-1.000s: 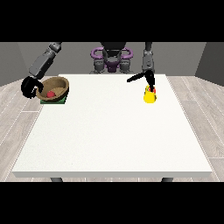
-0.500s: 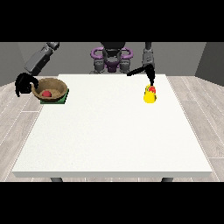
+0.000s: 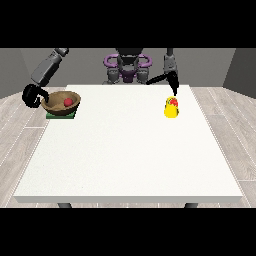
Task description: Pick the cup and pour the ball into the bowl, then pick the bowl and place it on the pad
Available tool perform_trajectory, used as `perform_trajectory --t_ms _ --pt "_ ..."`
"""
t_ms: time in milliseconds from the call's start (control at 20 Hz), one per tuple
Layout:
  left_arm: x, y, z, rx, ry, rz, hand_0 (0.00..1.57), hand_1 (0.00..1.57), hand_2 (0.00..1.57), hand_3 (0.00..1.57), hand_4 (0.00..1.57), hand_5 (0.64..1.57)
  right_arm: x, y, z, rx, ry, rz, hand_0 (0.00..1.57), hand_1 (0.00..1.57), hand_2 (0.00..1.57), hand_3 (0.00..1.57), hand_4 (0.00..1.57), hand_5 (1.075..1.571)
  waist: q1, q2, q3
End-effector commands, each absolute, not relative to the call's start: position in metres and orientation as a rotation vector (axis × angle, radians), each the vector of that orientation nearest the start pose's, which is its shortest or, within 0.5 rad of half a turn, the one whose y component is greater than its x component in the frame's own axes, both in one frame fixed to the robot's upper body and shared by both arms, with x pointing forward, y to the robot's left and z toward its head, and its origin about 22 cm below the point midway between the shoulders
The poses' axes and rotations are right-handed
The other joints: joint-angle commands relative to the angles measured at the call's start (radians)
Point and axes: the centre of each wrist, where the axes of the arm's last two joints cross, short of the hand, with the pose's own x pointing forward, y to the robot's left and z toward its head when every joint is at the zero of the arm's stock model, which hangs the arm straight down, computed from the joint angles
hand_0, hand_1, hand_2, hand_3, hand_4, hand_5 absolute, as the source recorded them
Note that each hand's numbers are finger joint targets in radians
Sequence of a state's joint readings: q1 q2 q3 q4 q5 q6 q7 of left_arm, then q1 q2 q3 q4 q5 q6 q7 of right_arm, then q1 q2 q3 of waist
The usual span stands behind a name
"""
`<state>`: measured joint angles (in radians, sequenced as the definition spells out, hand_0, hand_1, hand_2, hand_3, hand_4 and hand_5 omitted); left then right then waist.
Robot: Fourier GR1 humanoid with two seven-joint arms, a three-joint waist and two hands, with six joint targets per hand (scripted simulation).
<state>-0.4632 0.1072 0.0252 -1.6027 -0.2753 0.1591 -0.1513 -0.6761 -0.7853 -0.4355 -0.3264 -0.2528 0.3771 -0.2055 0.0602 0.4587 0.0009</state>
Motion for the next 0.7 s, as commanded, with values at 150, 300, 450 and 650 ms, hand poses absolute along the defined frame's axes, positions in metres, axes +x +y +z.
perform_trajectory --t_ms 150,300,450,650 --pt "0.308 0.189 0.138 0.341 -2.281 -0.229 0.00 0.00 0.00 0.00 0.00 1.565 0.303 -0.543 0.111 -0.423 -1.470 -0.242 1.10 1.10 1.05 0.87 0.00 1.539 -0.005 0.074 0.0011" --pt "0.311 0.192 0.138 0.336 -2.230 -0.239 0.00 0.00 0.00 0.00 0.00 1.565 0.305 -0.549 0.134 -0.468 -1.437 -0.221 0.18 0.18 0.47 0.43 0.00 1.489 0.000 0.021 0.0002" --pt "0.311 0.195 0.143 0.321 -2.219 -0.248 0.00 0.00 0.00 0.00 0.00 1.565 0.311 -0.542 0.126 -0.495 -1.426 -0.243 0.00 0.00 0.41 0.24 0.00 1.487 0.008 0.009 0.0002" --pt "0.298 0.200 0.141 0.316 -2.264 -0.239 0.00 0.00 0.00 0.00 0.00 1.568 0.303 -0.556 0.149 -0.472 -1.467 -0.232 0.00 0.00 0.36 0.26 0.00 1.489 0.006 0.042 0.0005"
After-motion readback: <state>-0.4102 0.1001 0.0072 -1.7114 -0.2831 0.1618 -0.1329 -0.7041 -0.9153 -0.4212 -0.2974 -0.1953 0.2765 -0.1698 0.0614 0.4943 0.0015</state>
